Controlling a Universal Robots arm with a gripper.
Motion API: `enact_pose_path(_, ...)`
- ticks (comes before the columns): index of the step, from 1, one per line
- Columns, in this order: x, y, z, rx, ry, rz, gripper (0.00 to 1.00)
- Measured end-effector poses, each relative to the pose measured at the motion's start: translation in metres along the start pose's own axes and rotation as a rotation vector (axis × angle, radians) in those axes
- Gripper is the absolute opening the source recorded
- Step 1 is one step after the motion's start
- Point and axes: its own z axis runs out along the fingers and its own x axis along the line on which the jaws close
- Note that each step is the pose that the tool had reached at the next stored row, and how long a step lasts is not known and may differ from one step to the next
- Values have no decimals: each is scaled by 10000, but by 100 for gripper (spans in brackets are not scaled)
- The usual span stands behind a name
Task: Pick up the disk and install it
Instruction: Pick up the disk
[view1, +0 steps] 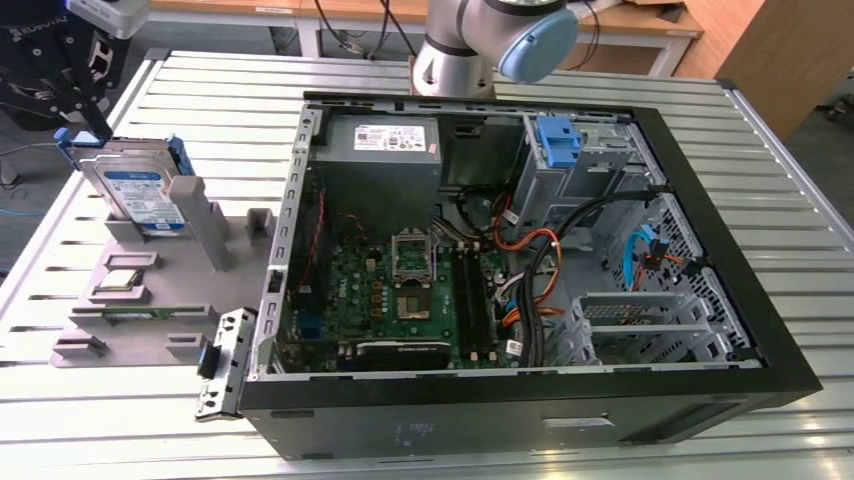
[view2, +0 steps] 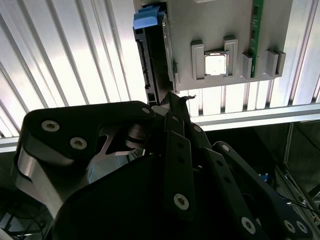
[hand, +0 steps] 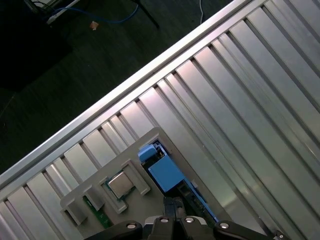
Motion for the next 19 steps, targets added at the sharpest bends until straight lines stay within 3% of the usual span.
enact_pose_path(11, 0, 0, 4, -3, -2, -87, 10)
enact_pose_path(19, 0, -1, 10, -13, 26, -976, 10)
